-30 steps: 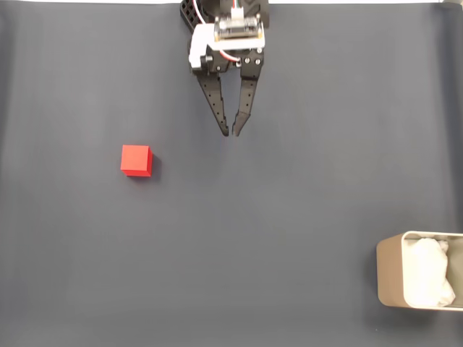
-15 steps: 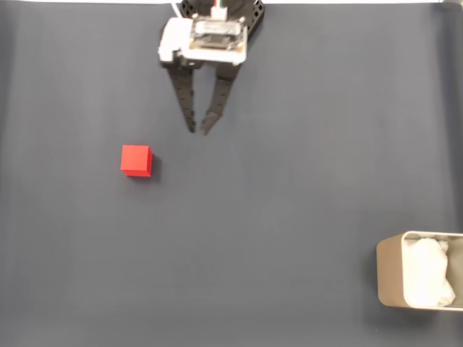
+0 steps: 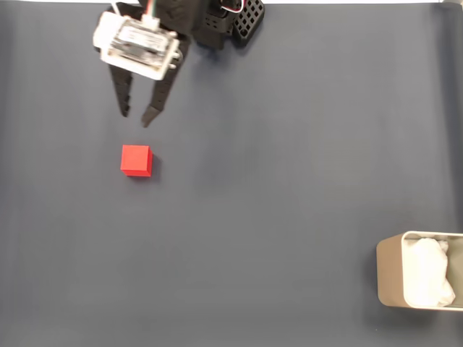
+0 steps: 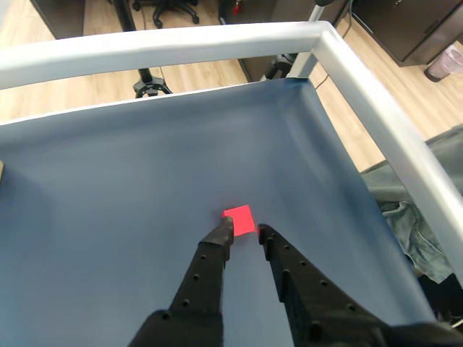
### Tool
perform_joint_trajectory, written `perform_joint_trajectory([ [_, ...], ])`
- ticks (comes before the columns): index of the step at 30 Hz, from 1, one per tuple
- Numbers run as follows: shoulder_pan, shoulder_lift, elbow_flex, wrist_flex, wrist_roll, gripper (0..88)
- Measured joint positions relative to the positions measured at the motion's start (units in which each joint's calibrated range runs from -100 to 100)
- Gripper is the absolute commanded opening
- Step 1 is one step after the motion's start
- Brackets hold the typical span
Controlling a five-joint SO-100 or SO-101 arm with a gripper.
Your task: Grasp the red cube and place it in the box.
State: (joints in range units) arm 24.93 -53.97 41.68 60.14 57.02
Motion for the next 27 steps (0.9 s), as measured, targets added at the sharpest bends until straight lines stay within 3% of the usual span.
perform_joint_trajectory([
  [11,6.9,3.6,-3.0,2.3,2.5,16.9],
  [27,10.4,8.3,-3.6,5.0,10.5,29.7],
])
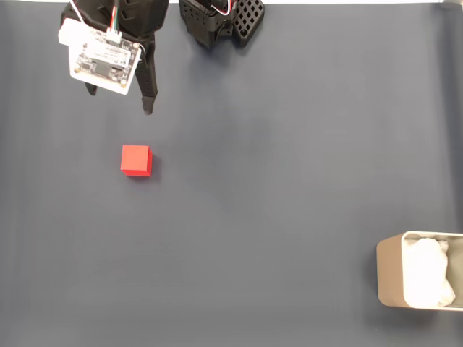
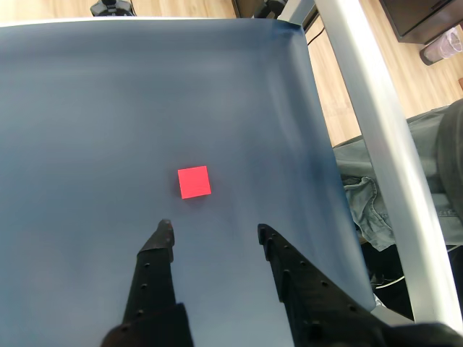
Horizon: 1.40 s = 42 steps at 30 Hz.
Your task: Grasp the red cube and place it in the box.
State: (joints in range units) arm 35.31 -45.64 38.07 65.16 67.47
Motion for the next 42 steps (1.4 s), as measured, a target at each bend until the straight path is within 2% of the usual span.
perform_joint_trajectory([
  [11,-0.1,2.6,0.0,-4.7,0.4,36.5],
  [15,-0.4,2.7,1.6,-7.6,-0.9,39.1],
  [42,-4.9,9.3,10.9,-19.6,-3.8,41.5],
])
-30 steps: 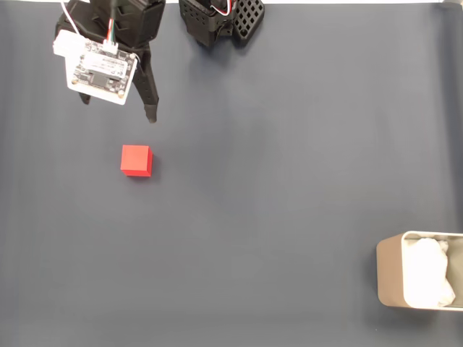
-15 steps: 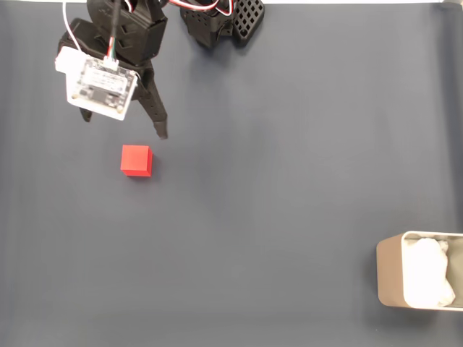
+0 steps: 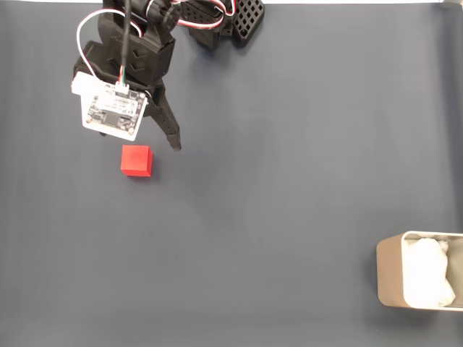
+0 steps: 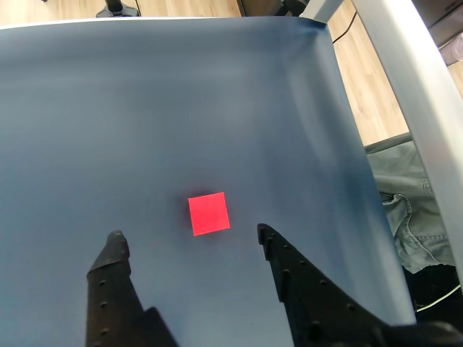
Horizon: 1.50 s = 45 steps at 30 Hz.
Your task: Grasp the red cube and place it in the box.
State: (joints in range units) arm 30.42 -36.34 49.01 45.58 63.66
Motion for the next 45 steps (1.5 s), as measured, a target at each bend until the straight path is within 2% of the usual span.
perform_joint_trajectory([
  [25,-0.4,9.0,0.0,-7.0,-0.3,41.3],
  [45,-1.6,10.2,1.1,-7.2,-6.3,40.3],
])
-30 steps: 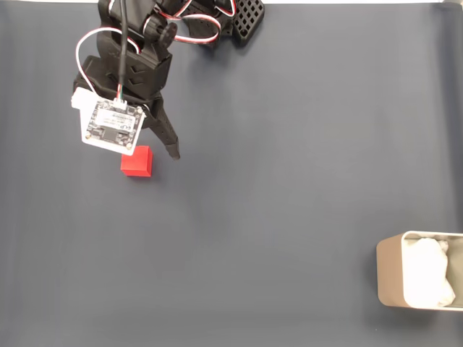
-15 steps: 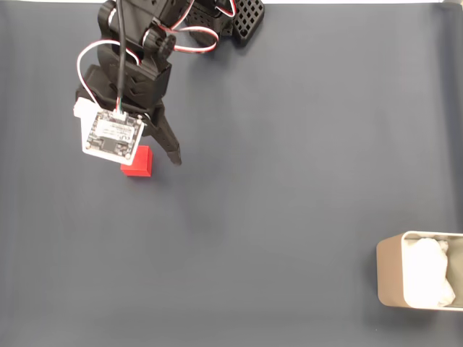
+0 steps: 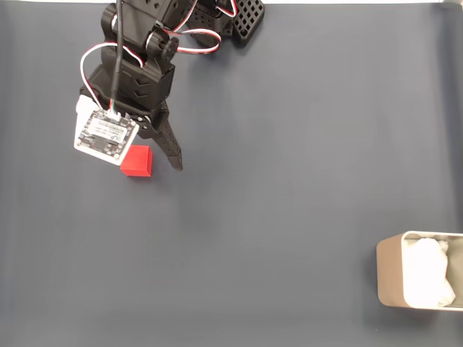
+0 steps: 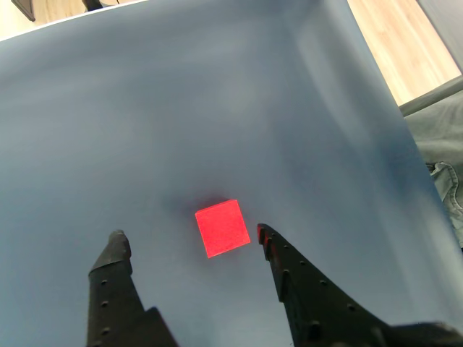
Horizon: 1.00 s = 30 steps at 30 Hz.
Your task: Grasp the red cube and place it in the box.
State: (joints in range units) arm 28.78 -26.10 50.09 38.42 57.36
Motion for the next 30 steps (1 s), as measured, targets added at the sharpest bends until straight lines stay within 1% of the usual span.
perform_joint_trajectory([
  [30,0.0,6.3,-0.6,-3.3,-1.2,40.8],
])
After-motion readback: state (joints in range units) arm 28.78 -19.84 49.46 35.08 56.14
